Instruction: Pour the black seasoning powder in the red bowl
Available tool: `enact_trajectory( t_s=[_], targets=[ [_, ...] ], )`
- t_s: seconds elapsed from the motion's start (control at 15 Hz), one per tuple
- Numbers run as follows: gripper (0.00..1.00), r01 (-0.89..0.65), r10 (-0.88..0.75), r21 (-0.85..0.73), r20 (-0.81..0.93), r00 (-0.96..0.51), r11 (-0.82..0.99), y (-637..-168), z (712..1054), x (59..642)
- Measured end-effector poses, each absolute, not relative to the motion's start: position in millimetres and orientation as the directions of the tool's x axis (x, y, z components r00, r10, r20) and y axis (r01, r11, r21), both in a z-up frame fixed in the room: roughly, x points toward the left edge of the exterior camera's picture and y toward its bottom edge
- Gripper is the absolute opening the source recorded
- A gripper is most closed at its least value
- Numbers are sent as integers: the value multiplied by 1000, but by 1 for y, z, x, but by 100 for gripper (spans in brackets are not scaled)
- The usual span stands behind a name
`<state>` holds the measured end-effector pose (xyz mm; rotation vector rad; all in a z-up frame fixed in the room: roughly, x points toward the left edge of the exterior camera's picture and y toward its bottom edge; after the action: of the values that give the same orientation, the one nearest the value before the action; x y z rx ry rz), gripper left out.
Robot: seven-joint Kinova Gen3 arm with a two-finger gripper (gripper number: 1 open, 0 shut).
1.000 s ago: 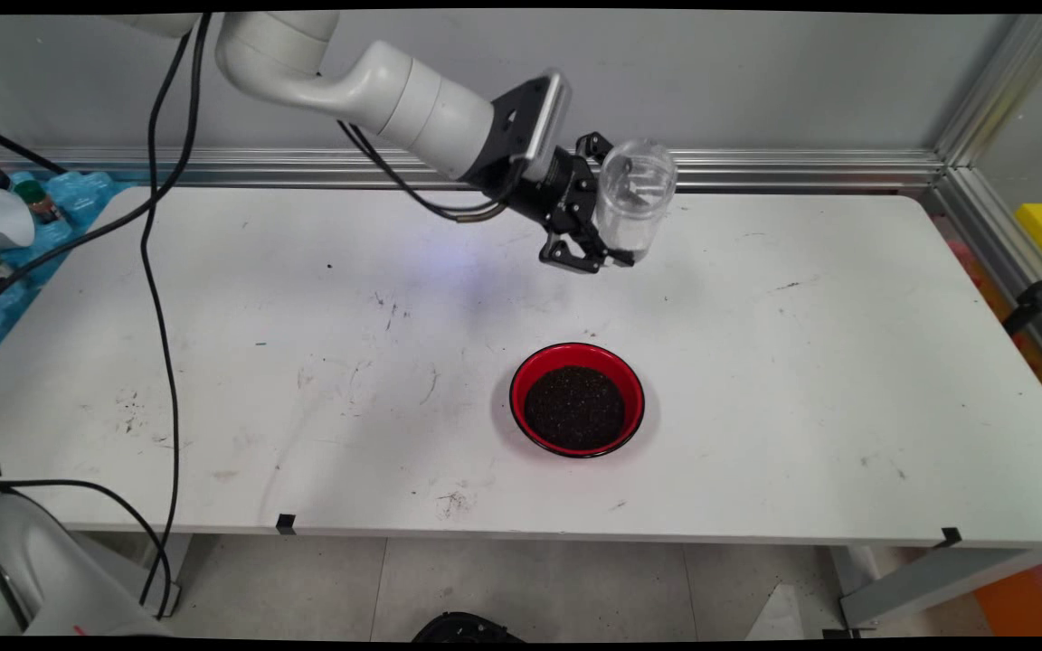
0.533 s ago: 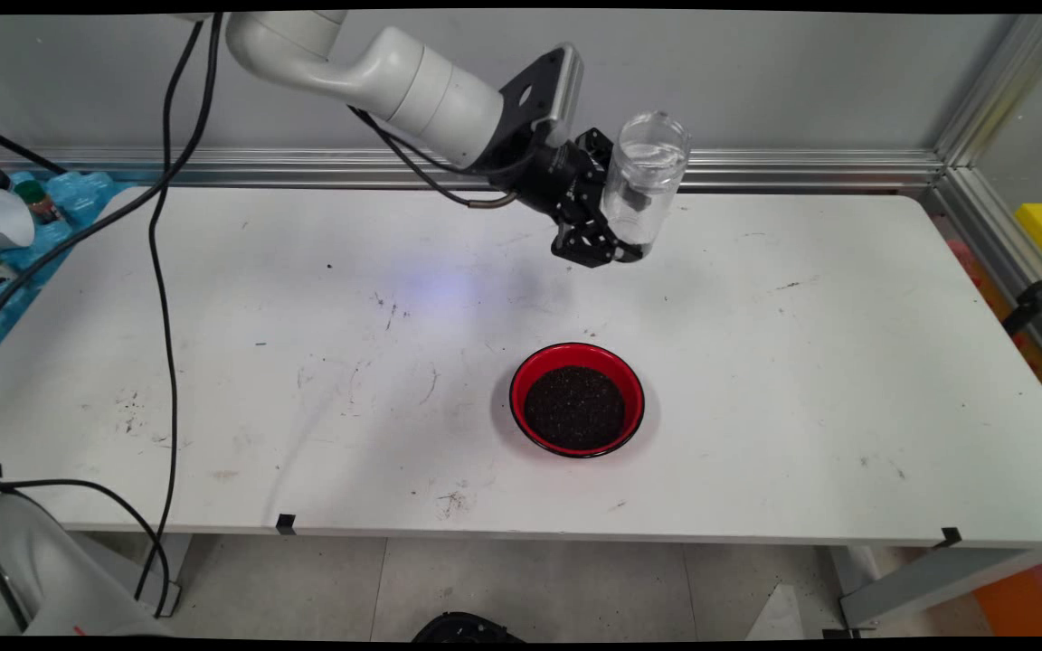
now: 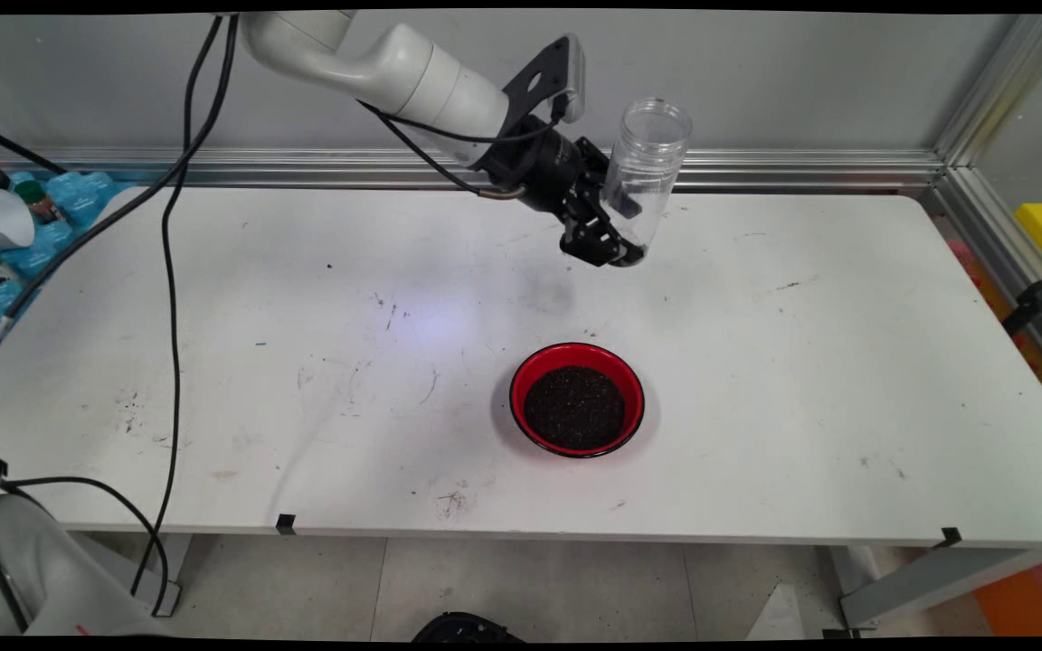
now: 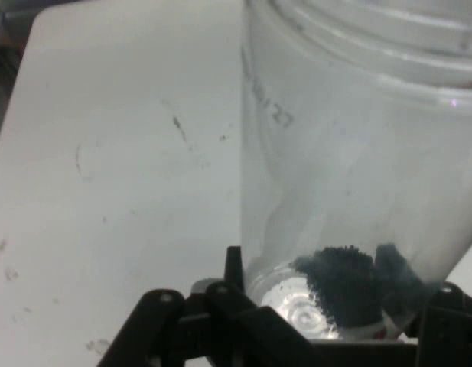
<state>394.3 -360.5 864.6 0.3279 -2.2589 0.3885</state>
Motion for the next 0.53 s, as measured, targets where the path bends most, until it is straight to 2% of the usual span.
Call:
enact_trajectory(
  t_s=[0.53],
  targets=[
    [0, -430, -243, -58, 754, -610, 901, -362, 848, 397]
  ],
)
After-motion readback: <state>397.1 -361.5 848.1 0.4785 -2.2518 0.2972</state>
